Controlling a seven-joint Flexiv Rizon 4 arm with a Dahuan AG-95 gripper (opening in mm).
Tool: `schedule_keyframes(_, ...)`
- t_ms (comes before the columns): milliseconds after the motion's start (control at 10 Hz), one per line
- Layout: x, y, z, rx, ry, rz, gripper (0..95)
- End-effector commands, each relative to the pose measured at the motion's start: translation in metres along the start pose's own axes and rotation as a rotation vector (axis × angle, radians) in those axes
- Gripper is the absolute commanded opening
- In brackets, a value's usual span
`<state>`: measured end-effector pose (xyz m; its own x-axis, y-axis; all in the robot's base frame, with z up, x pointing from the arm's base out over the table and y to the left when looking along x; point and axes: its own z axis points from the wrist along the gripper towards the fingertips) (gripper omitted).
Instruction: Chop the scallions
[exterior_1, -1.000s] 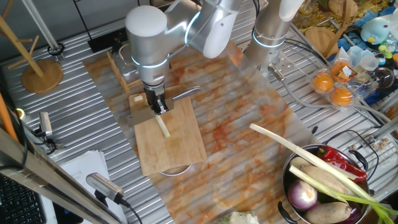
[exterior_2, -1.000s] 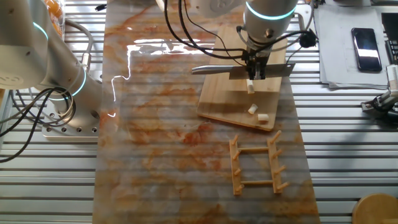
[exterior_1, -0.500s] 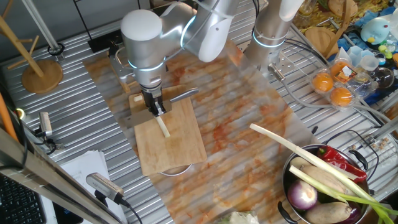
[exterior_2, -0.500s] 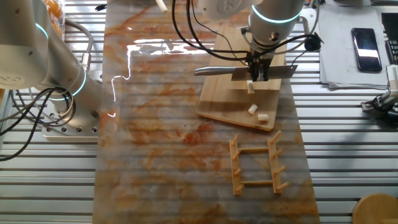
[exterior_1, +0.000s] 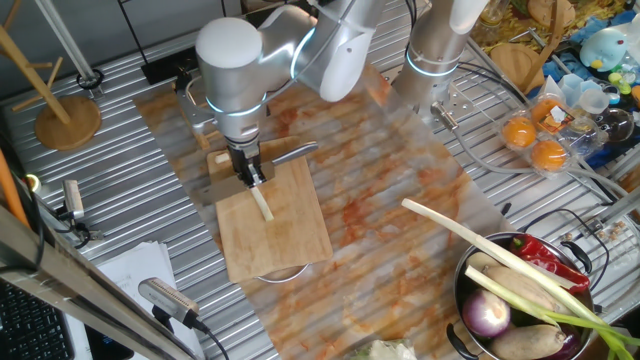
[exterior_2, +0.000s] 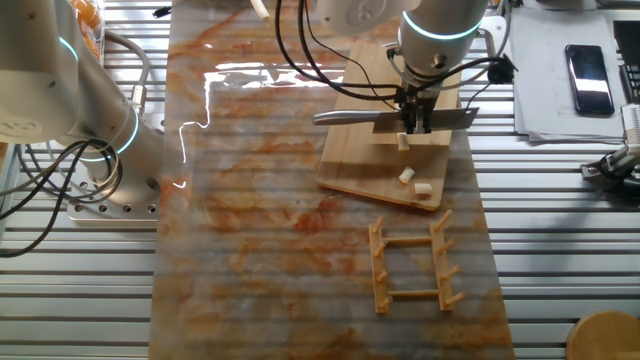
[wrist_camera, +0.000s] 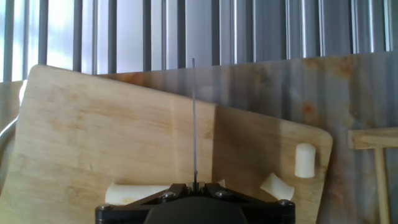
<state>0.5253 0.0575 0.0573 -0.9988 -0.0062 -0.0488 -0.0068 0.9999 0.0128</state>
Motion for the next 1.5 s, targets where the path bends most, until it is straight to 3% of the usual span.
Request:
schedule_keyframes(100, 0.0009, -0.0010, -0.0016, 0.003, -0.003, 0.000, 0.0)
schedule_keyframes(700, -0.0013, -0.0040, 0.0018, 0.002, -0.009, -0.003, 0.0)
schedule_keyframes(1300, -0.0012, -0.0021, -0.0010, 0.000, 0.007, -0.003, 0.0)
schedule_keyframes(1500, 0.0052, -0.0013, -0.0065, -0.002, 0.016, -0.011, 0.0)
